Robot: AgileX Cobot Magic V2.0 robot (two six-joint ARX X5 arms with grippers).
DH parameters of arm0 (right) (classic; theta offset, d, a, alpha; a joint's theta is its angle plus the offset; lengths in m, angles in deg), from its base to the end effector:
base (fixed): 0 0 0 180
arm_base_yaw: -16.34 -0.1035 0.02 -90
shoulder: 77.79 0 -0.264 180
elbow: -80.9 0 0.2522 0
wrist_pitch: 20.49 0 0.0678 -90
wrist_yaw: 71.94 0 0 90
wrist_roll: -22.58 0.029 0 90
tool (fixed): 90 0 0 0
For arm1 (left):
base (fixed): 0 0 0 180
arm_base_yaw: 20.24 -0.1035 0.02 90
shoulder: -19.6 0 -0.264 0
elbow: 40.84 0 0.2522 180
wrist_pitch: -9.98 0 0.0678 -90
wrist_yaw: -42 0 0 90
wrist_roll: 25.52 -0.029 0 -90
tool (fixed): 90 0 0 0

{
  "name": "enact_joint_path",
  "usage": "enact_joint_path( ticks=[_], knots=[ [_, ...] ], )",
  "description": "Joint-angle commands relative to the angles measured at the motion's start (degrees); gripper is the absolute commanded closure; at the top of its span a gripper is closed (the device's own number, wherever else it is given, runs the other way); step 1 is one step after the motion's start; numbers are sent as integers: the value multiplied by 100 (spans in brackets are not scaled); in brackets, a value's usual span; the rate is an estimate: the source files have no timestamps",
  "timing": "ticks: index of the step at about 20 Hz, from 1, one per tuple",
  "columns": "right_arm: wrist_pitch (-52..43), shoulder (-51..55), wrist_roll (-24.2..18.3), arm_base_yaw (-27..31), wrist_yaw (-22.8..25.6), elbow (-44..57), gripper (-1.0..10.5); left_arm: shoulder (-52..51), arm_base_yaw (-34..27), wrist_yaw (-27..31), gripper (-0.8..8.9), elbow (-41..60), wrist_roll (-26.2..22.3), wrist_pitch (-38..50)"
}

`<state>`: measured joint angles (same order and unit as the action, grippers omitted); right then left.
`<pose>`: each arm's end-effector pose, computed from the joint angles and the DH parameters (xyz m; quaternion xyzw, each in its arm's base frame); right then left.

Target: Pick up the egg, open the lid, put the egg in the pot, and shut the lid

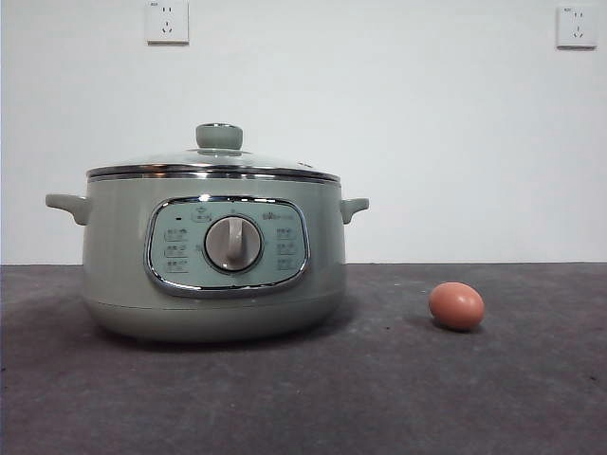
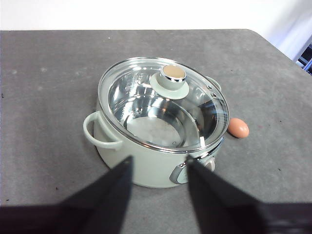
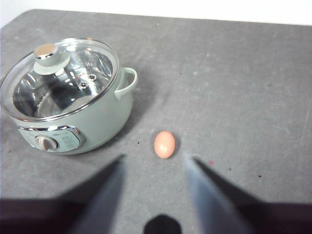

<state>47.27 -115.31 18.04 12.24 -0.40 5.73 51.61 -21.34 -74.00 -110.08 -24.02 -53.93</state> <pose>0.0918 0.0158 0.3705 -0.0051 0.2500 0.1989 0.9476 0.0810 -0.0112 0.3539 -0.0665 0.2270 -0.2068 0.9493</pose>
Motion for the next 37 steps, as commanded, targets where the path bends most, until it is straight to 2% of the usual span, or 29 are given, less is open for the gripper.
enact_joint_path(
  ticks=[1, 8, 14, 25, 30, 37],
  knots=[
    [-15, -87, -4, -2, -22, -22, 344, 0, 46, -20, 134, -22, -46, 9],
    [-2, -352, -2, -2, -22, -22, 345, 240, 175, -164, 135, -24, -48, 313],
    [0, -546, 0, -2, -22, -22, 347, 1362, 605, -247, 135, -450, -199, 702],
    [26, -780, 2, -4, -22, -22, 348, 4647, 1976, 975, 135, -2621, -822, 833],
    [81, -846, 2, -4, -22, -22, 348, 5451, 2238, 1108, 135, -2750, -925, 1314],
    [131, -914, 2, -4, -22, -22, 348, 6098, 2256, 1158, 136, -2750, -922, 1574]
  ],
)
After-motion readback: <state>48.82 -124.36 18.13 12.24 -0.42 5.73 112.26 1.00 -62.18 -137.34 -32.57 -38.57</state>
